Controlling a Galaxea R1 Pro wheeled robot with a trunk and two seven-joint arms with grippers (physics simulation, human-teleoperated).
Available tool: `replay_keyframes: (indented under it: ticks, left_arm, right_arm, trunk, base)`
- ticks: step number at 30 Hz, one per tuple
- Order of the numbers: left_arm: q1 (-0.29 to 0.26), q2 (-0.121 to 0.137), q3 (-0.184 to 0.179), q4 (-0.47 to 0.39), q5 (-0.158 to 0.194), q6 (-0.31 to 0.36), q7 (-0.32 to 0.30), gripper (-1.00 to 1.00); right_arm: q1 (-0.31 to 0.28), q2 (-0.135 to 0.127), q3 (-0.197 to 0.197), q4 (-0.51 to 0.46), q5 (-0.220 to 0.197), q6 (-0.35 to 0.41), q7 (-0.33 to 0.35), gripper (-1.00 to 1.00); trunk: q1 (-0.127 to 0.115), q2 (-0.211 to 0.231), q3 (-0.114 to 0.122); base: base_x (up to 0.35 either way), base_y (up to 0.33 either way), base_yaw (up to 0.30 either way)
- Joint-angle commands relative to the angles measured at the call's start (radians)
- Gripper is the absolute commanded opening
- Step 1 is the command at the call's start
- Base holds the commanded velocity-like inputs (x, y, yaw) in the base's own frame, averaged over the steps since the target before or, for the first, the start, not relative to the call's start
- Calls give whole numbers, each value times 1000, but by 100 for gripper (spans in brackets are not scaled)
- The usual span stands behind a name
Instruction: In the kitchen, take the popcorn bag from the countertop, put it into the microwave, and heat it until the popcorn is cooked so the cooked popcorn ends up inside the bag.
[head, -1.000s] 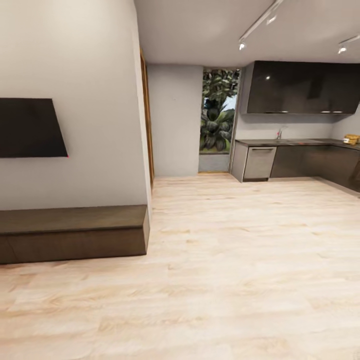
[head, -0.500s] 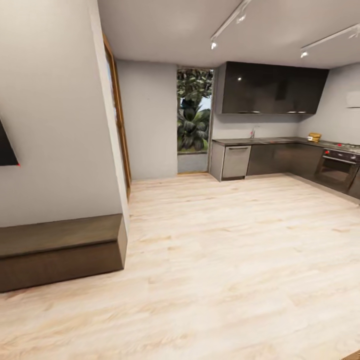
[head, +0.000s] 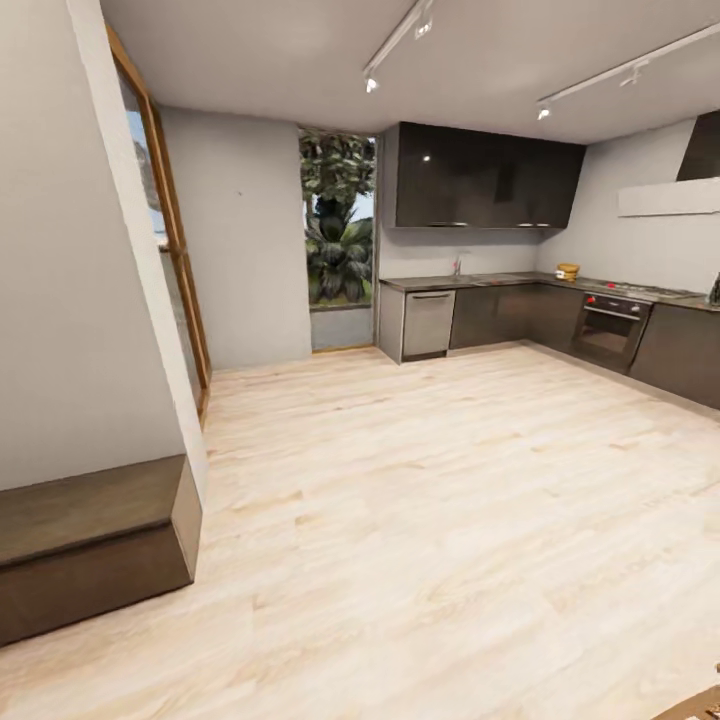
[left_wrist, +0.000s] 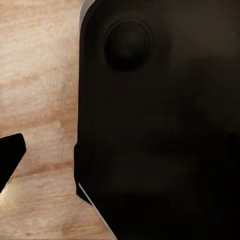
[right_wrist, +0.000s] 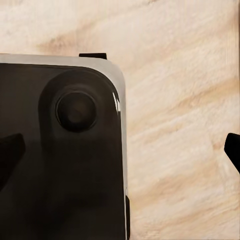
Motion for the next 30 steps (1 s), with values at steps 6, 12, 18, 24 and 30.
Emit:
replay_keyframes:
  ticks: [6, 12, 18, 24, 30]
  left_arm:
    - [0, 0, 8, -2, 0, 2, 0, 100]
    - [0, 0, 8, -2, 0, 2, 0, 100]
    - [0, 0, 8, -2, 0, 2, 0, 100]
    - [0, 0, 8, -2, 0, 2, 0, 100]
    - [0, 0, 7, -2, 0, 2, 0, 100]
  right_arm:
    - [0, 0, -1, 1, -1, -4, -1, 100]
    - [0, 0, -1, 1, -1, -4, -1, 100]
    - [0, 0, 1, 1, -1, -3, -1, 100]
    - [0, 0, 1, 1, 0, -4, 0, 100]
    - [0, 0, 0, 1, -1, -4, -1, 100]
  trunk:
    - [1, 0, -1]
    - [1, 0, -1]
    - [1, 0, -1]
    - [1, 0, -1]
    - [1, 0, -1]
  base:
    - [340, 0, -275]
    - [340, 0, -273]
    - [340, 0, -274]
    - [340, 0, -275]
    - [340, 0, -276]
